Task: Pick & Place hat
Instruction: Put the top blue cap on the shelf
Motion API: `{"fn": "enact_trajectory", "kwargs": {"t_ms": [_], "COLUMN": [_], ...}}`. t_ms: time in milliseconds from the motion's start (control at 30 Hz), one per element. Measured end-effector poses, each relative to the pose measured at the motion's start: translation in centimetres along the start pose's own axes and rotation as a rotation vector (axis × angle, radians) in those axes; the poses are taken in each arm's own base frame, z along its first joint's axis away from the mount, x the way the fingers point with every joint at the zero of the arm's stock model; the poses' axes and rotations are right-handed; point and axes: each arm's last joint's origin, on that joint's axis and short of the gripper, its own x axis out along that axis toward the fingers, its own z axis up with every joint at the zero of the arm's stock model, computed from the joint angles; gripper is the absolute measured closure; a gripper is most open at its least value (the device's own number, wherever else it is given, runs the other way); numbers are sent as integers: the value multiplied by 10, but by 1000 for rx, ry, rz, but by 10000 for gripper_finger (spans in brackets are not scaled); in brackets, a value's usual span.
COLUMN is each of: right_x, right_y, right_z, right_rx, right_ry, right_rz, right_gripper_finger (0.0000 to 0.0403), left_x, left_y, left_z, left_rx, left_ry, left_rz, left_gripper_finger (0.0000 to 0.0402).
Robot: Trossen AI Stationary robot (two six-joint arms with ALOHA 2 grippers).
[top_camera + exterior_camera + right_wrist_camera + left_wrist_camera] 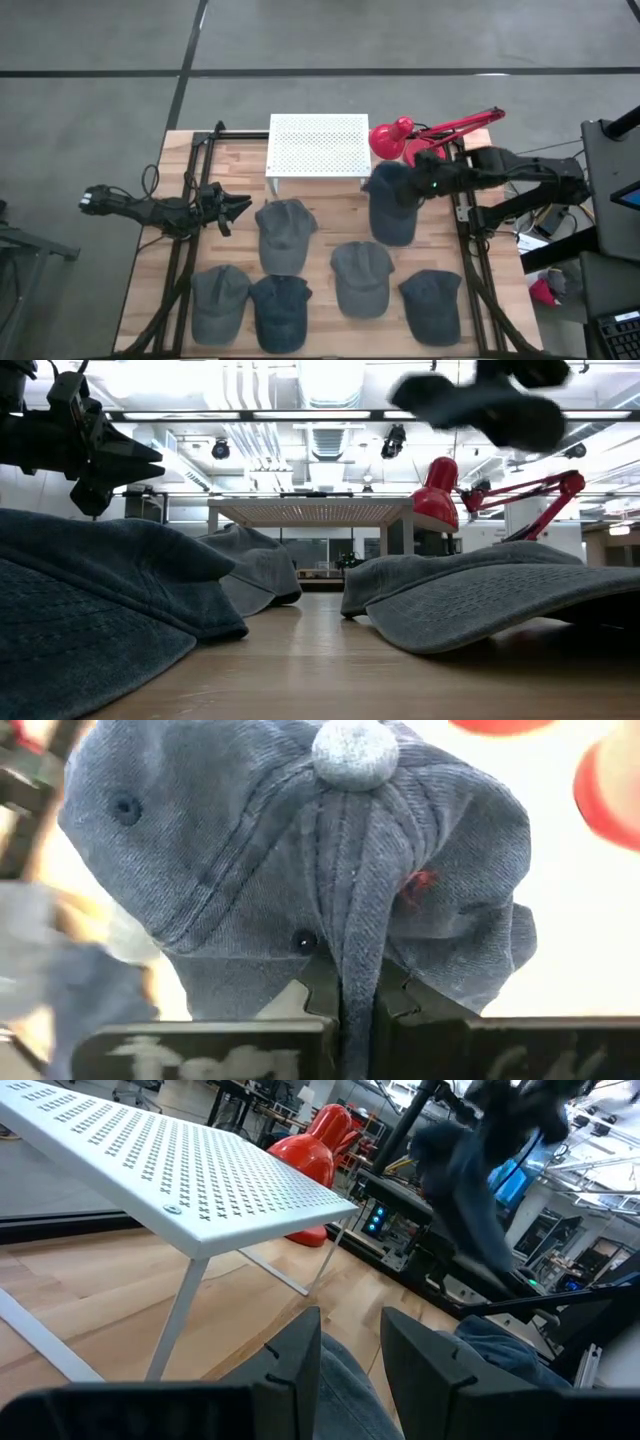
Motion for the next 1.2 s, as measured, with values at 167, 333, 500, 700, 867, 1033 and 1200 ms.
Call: {"fn": "enact_trajectory", "kwargs": {"t_ms": [167, 333, 500, 700, 867, 1033, 1200], "right_x": [-9, 7, 28, 67, 95, 113, 127], "right_y": [33, 49, 48, 41, 32, 29, 27], "right_z": [35, 79, 135, 182, 197, 208, 211], "right_rx": [-37, -82, -47, 14, 56, 76, 91], "right_ry": [-77, -108, -109, 4, 114, 137, 169], "right_rz": [30, -56, -75, -83, -156, -179, -177], "right_gripper_finger": [394, 394, 394, 394, 394, 394, 394], "left_x": [0, 0, 0, 0, 0, 0, 0], "left_y": [0, 0, 0, 0, 0, 0, 0], "left_z": [0, 0, 0, 0, 0, 0, 0], "left_rx": [-2, -32, -70, -80, -85, -85, -84], "left_ry": [0, 0, 0, 0, 0, 0, 0], "left_rz": [0, 0, 0, 0, 0, 0, 0], "left_gripper_finger": [293, 293, 293, 293, 293, 293, 293]}}
